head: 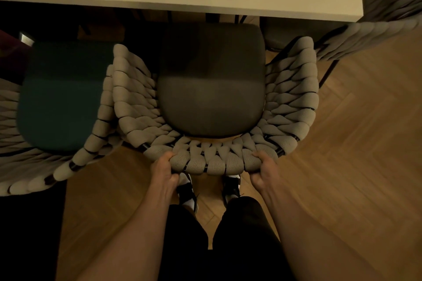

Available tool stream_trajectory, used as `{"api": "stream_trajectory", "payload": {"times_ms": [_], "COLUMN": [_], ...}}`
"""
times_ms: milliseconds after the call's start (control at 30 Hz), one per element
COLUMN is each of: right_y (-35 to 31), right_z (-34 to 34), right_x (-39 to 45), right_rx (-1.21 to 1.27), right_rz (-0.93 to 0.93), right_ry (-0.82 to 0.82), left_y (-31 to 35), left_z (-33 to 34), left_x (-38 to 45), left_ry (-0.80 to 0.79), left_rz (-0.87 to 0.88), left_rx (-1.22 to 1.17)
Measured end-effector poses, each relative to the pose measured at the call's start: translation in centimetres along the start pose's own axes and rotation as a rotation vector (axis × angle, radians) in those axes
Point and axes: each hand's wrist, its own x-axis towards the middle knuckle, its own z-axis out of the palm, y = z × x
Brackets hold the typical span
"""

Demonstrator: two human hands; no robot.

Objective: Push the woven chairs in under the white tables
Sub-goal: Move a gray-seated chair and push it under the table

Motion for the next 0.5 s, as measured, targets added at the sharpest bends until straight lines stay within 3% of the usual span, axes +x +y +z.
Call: {"api": "stream_trajectory", "payload": {"times_ms": [267,500], "right_y": [-2.2,-2.7], "right_z": [2.3,3.1], "right_x": [2.5,3.0], "right_rx": [-0.026,-0.046], "right_rz": [0.037,0.067], "right_ry": [0.016,0.020], "left_y": [0.9,2.1], "left_z": [3.6,4.3], "left_x": [2.5,2.9], "left_ry": [-0.010,-0.068], "left_rz": [0.025,-0.055], "left_rx": [0.059,0.195]}}
